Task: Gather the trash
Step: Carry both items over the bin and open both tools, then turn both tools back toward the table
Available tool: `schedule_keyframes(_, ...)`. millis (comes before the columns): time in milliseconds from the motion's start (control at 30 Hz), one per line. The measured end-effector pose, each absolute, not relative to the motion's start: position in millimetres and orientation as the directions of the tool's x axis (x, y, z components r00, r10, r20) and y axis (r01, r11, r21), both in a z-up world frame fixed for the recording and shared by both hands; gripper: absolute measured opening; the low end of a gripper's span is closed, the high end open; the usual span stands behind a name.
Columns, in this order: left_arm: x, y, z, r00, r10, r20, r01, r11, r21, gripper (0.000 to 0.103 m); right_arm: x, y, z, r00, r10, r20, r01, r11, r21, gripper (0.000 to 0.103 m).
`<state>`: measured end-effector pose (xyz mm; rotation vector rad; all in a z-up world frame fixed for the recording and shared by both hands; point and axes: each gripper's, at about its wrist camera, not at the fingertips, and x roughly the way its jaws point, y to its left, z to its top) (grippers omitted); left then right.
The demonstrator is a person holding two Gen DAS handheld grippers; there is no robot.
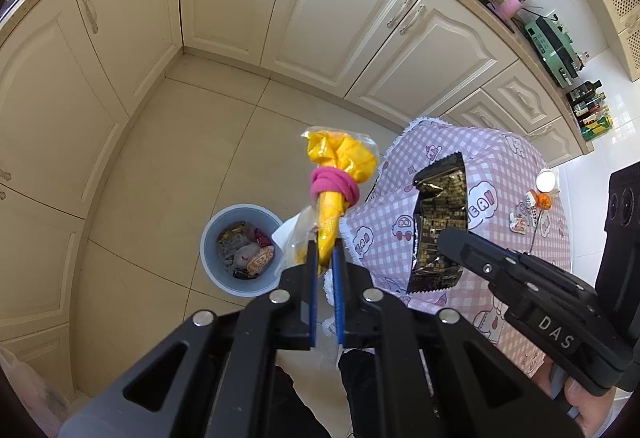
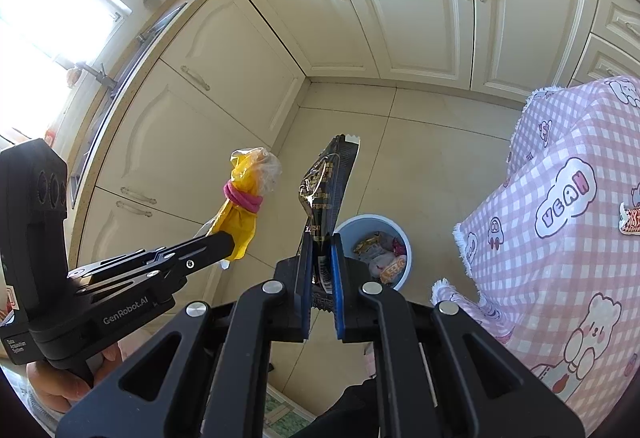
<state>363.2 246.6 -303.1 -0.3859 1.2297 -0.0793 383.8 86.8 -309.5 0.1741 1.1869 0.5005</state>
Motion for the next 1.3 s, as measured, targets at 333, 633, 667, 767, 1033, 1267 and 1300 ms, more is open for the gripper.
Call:
schedule_keyframes(333,370,251,-304,0.343,-0.242,-0.908,-0.173,0.934,-0.314,0.037,385,90,-313,0.278,0.446,-0.851,-0.26,0.887,0.381,0.007)
schedule_keyframes(633,363,262,-304,0.342,-0.225,-0.913,-0.21,0.928,-0.307,0.038,385,102,-313,0.261,0.453,-0.853,-0.283,0.88,0.381,0.008)
schedule_keyframes(667,362,264,-304,0.342,-0.223,-0.913,-0.214,0.927,-0.307,0.038,384,105,-313,0.258,0.454,-0.853,-0.288,0.879,0.38,0.008)
schedule_keyframes(767,357,272,-303,0.346,-0.214,-0.913,-0.233,0.924,-0.304,0.038,384,112,-313,0.25,0.458,-0.853,-0.303,0.874,0.381,0.008)
schedule_keyframes(1033,344,291,-295,0.365,-0.19,-0.912,-0.272,0.914,-0.299,0.041,383,135,-309,0.238,0.472,-0.849,-0.345,0.858,0.381,0.01)
schedule_keyframes(1267,335,305,-289,0.381,-0.169,-0.909,-0.301,0.907,-0.294,0.044,387,150,-302,0.249,0.488,-0.836,-0.37,0.846,0.384,0.012)
schedule_keyframes(1300,333,307,-288,0.382,-0.167,-0.909,-0.306,0.905,-0.295,0.044,386,151,-301,0.25,0.489,-0.836,-0.371,0.846,0.384,0.012)
